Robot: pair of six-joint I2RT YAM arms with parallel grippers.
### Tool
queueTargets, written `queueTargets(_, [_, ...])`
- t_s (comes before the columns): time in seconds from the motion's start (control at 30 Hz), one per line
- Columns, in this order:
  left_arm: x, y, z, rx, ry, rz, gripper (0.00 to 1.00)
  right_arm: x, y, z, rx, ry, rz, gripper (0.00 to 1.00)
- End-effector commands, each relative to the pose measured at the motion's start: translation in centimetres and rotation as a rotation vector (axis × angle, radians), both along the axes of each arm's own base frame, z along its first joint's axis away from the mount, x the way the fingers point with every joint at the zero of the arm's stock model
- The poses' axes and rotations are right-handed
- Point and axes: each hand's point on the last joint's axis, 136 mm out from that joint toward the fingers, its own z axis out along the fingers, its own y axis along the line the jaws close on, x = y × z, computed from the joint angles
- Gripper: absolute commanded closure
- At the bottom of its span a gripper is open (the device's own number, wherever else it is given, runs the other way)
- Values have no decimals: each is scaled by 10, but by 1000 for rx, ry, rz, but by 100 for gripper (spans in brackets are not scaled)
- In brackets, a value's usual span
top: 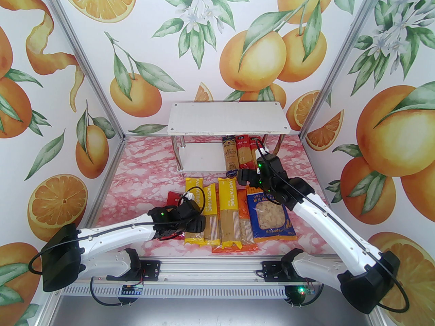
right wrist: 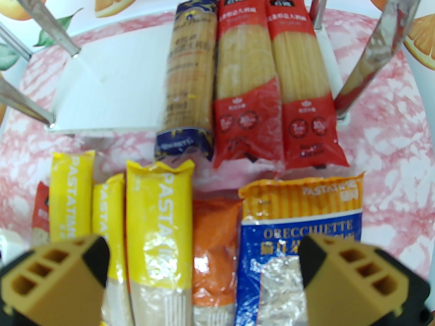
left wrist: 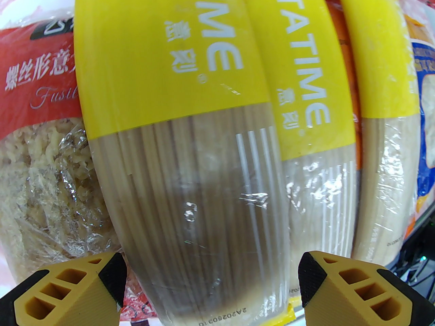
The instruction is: Place and organize the pasta boxes and bags onto the shelf
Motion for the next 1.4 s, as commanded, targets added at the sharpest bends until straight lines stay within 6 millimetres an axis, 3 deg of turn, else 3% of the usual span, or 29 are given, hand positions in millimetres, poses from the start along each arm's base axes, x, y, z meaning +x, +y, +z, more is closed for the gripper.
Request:
queueTargets(0.0, [1,2,1,22,10,32,12,-6,2,4,8,-5,28,3])
queueTargets(0.2, [2,-2,-5,30,24,31,13,-5,1,10,10,-21,27,1])
queueTargets(0.4, [6,-12,-5,17,24,23,20,-4,1,7,8,-15,30,1])
queueTargets(0.8, [6,-16,-1,-2,33,19,54,-3,4,6,22,-16,40,1])
queueTargets(0.83, [6,-16,-1,-4,32,20,57,-3,4,6,22,-15,41,1])
queueTargets(0.87, [6,-16,0,-8,31,19,67,-2,4,6,23,-15,41,1])
queueTargets(0.9, [6,-16,1,-14,32,19,87,-2,4,5,26,-16,41,1])
queueTargets(0.93, [6,-15,2,-14,32,21,98,-2,4,5,27,-16,41,1])
queueTargets(1.2, [10,-14,14,-66,2,39,100,-1,5,6,33,-19,40,1])
queueTargets(1.37, [21,-14,44,-154,-94,54,100,-1,5,7,35,-24,39,1])
